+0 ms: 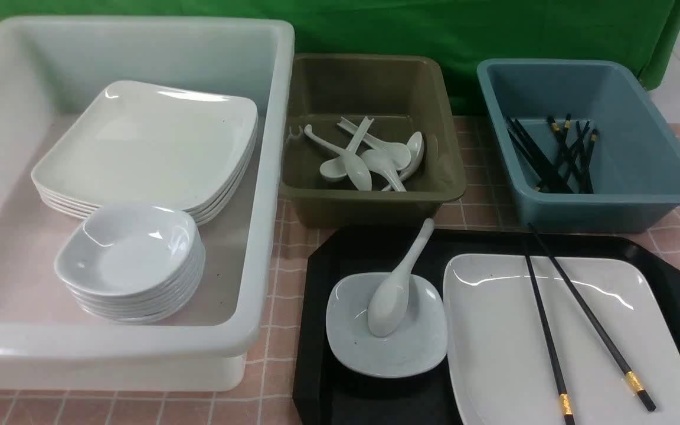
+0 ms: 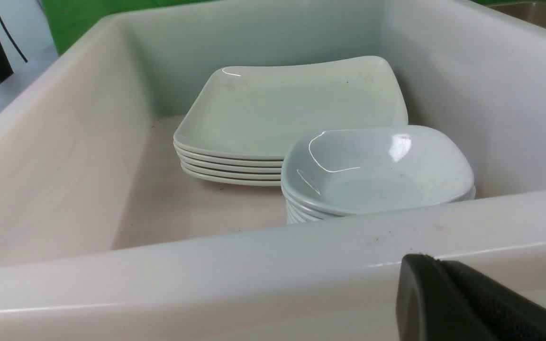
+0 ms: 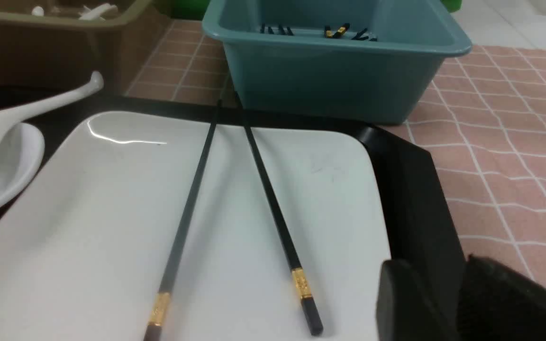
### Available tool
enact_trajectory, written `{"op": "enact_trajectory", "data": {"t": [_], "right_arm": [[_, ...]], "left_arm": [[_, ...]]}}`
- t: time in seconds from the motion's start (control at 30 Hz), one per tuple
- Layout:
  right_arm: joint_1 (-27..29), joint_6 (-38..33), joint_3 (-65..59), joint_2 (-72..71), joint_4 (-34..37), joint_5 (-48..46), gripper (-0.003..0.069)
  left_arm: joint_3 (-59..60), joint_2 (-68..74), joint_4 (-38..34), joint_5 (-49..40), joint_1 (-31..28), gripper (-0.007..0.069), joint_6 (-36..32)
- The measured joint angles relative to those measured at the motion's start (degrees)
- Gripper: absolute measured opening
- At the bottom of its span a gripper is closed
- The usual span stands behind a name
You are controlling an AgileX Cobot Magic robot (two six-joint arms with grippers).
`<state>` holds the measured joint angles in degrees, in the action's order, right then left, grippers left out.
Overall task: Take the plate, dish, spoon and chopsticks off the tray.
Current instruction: Use the left arm to grab a soup spoon from the plate
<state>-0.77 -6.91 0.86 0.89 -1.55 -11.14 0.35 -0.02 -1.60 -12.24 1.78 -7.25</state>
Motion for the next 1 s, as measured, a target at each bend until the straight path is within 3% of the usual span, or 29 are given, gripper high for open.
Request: {"op": "enact_trajectory", "data": {"t": [0.6, 0.73, 0.8, 0.9, 1.0], "right_arm": [[0.0, 0.0, 0.0, 0.0, 0.0, 0.0, 0.0244], [0.0, 0.0, 0.0, 0.0, 0.0, 0.0, 0.0244], [0.0, 0.0, 0.0, 0.0, 0.0, 0.0, 0.0244], [0.0, 0.0, 0.0, 0.0, 0.0, 0.06, 0.0244], [0.0, 0.0, -0.13, 0.0, 0.0, 0.75, 0.0244]], "left_arm": [[0.0, 0.0, -0.11, 1.09, 0.0, 0.002, 0.0], [0.05, 0.0, -10.24, 10.1, 0.0, 0.002, 4.21], [0.05, 0.0, -18.9, 17.37, 0.0, 0.002, 8.6], [0.05, 0.0, -21.5, 22.87, 0.0, 0.002, 11.47], [0.05, 0.0, -22.79, 34.22, 0.0, 0.002, 18.5]]}}
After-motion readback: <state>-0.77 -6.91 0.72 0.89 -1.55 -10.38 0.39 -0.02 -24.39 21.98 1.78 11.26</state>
